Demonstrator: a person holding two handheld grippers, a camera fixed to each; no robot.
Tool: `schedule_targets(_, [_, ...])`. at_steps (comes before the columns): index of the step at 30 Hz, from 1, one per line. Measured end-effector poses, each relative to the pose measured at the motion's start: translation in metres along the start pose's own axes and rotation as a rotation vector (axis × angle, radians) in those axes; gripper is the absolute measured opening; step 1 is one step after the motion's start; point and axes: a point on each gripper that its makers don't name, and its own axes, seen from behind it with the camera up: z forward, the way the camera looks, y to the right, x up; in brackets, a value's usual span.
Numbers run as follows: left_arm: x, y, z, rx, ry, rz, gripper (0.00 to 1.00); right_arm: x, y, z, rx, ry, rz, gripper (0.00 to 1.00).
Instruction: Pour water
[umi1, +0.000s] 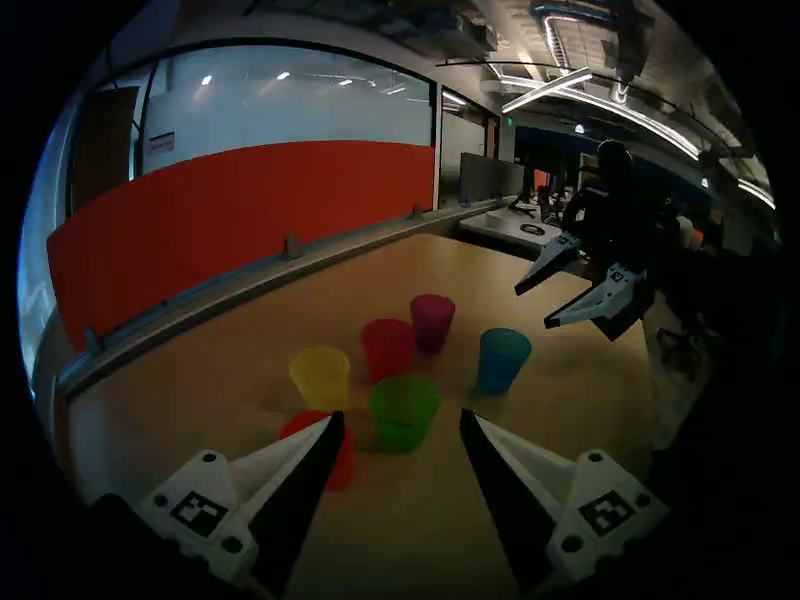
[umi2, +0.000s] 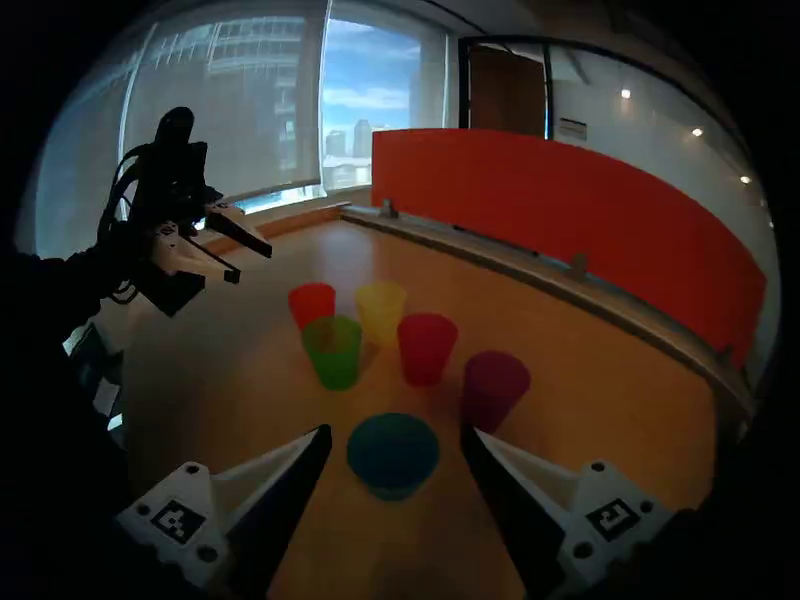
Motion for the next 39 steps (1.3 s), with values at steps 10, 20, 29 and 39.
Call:
schedule_targets(10, [-0.005, 0.002, 0.002, -0.005, -0.007, 0.000, 0.85, -0.030, -0.003, 0.010, 0.001, -0.056, 0.005, 1.00])
schedule_targets(20, [-0.008, 0.003, 0.004, -0.008, -0.013, -0.004, 0.85, -0.052, -0.004, 0.023, 0.008, -0.092, 0.015, 1.00])
schedule_targets(29, [-0.007, 0.003, 0.004, -0.008, -0.014, 0.000, 0.85, -0.061, -0.001, 0.043, 0.008, -0.110, 0.010, 1.00])
schedule_targets(39, [-0.008, 0.002, 0.005, -0.008, -0.014, -0.004, 0.85, -0.060, -0.001, 0.063, 0.017, -0.102, 0.012, 1.00])
